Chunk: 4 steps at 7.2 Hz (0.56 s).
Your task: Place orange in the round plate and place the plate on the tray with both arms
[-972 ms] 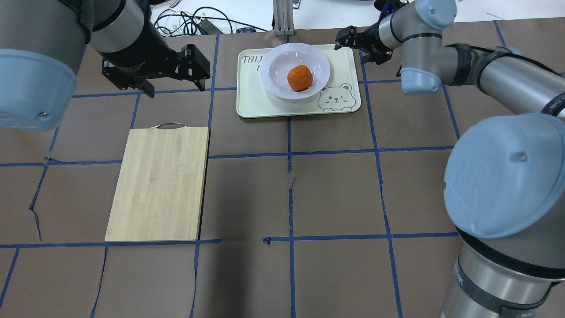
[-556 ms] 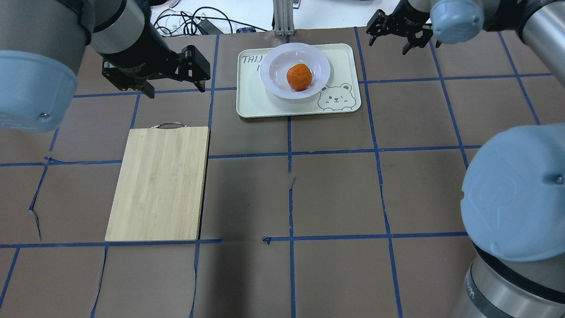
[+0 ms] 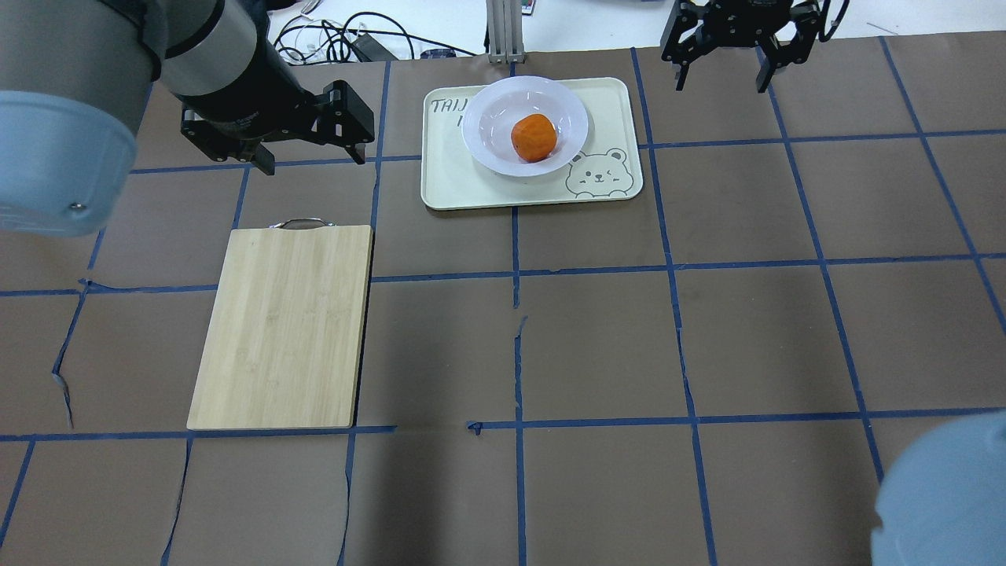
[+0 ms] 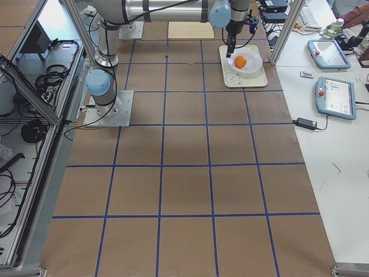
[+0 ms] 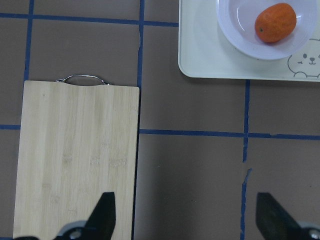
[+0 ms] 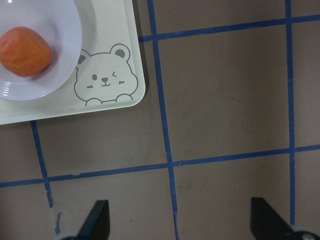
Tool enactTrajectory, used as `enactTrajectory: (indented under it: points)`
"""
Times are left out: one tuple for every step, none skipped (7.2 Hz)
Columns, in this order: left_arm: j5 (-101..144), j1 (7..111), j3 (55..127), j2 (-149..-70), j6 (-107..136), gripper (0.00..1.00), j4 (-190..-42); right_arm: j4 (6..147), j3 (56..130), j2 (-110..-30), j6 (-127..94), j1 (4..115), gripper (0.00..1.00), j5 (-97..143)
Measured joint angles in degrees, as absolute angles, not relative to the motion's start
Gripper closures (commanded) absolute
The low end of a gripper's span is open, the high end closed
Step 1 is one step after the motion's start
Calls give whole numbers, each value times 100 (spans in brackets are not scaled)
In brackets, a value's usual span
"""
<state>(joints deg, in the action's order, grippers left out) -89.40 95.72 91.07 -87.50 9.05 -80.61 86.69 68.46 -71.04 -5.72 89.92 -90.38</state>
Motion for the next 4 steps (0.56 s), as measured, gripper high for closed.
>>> enactTrajectory:
  points:
    - [-8944,9571,9107,-8748,905,0,-8065,8579,6854,-7221,-576,9092,0,-9053]
    - [-8944,9573,9110,-8746,905,0,-8067,8543,6880,-7262,-568,9209,0,-9127]
    - [-8941,9574,9113,-8745,905,0,-8068,8548,6948,-7288,-557,9274,0,-9249]
    - [-8940,9572,9114,-8746,907,0,-8068,8586,7035,-7328,-556,9300,0,-9316]
